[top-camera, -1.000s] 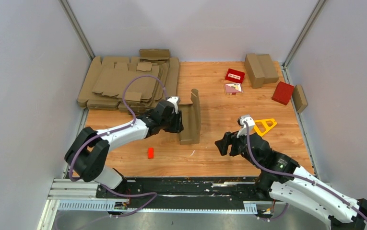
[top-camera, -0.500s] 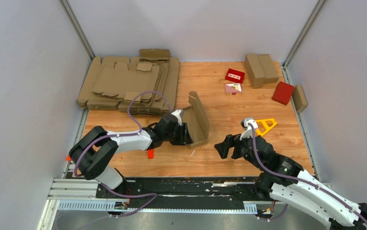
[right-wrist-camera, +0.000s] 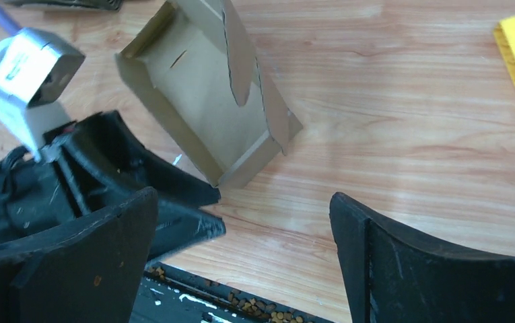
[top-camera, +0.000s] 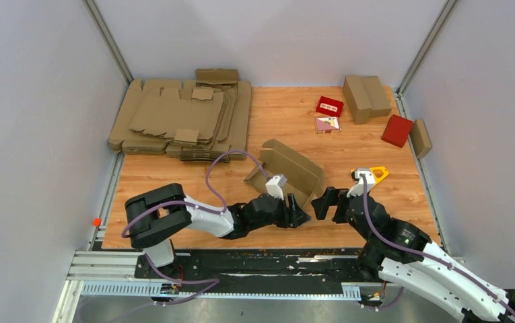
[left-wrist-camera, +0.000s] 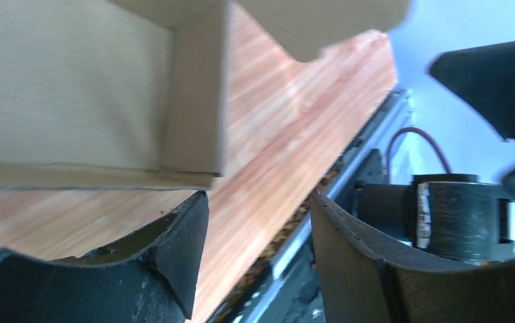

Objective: Fold the paper box

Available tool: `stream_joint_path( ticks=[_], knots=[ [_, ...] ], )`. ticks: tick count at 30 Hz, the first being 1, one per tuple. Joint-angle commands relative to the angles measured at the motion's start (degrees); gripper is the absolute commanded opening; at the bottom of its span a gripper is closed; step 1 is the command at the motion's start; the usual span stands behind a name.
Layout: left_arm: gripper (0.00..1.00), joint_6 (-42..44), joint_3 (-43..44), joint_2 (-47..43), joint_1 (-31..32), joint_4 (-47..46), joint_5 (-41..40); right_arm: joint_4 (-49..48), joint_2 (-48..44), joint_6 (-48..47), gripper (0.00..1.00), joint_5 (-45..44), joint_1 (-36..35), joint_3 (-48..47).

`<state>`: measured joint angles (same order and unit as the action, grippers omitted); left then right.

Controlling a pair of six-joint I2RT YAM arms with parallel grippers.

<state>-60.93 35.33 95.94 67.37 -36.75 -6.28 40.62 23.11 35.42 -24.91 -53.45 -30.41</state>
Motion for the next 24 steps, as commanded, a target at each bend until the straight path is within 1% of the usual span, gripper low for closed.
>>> stream_joint_path(
  ticks=[1, 3, 4, 5, 8, 9, 11, 13, 14, 16, 17, 19, 22, 24],
  knots=[
    [0.66, -0.1, 3.5, -0.1, 1.6, -6.2, -6.6, 5.2, -0.6, 6.8, 1.00, -7.2, 0.1, -3.1],
    [0.67, 2.1, 1.2, -3.6, 1.5, -3.8, -9.7, 7.8, 0.4, 10.6, 1.00, -9.3, 0.1, -3.7],
    [0.67, 5.1, 0.1, -5.9, 1.6, -2.0, -11.2, 8.6, 1.0, 12.6, 1.00, -10.0, 0.2, -3.7],
    [0.68, 7.7, -0.4, -8.2, 1.4, 1.8, -12.8, 8.9, 1.7, 14.1, 1.00, -10.1, 0.1, -3.6],
    [0.67, 16.2, 0.9, -15.7, 0.4, 16.4, -15.1, 5.6, 4.0, 16.6, 1.00, -7.9, 0.1, -1.4],
    [0.66, 17.9, 2.0, -17.7, -0.9, 21.3, -14.5, 4.2, 4.9, 17.7, 0.99, -7.2, 0.1, -0.6],
    [0.65, 19.7, 2.2, -21.1, -5.4, 28.9, -9.2, 0.9, 7.2, 19.2, 0.98, -6.0, 0.1, 0.5],
    [0.65, 21.4, 1.2, -23.8, -11.3, 31.5, -2.8, -1.4, 10.6, 21.2, 0.95, -5.9, 0.1, 0.5],
    [0.65, 22.7, 1.0, -25.1, -13.9, 32.9, -1.3, -2.6, 12.2, 22.0, 0.93, -5.7, 0.1, 0.3],
    [0.65, 27.1, 1.8, -26.9, -17.8, 36.2, 0.7, -4.7, 15.7, 23.0, 0.91, -5.0, 0.1, -0.4],
    [0.65, 29.6, 2.7, -27.3, -19.4, 38.9, 0.7, -5.9, 17.2, 23.6, 0.90, -4.4, 0.1, -0.6],
    [0.65, 32.8, 4.2, -27.3, -22.8, 41.3, 1.0, -8.8, 20.8, 25.2, 0.87, -3.3, 0.1, -0.4],
    [0.65, 35.9, 5.0, -25.5, -27.6, 40.4, 4.5, -13.6, 26.4, 26.9, 0.84, -2.2, 0.2, -0.2],
    [0.65, 37.8, 4.7, -23.9, -30.2, 37.5, 7.7, -15.9, 29.7, 28.9, 0.80, -2.6, 0.2, -0.7]
  ],
)
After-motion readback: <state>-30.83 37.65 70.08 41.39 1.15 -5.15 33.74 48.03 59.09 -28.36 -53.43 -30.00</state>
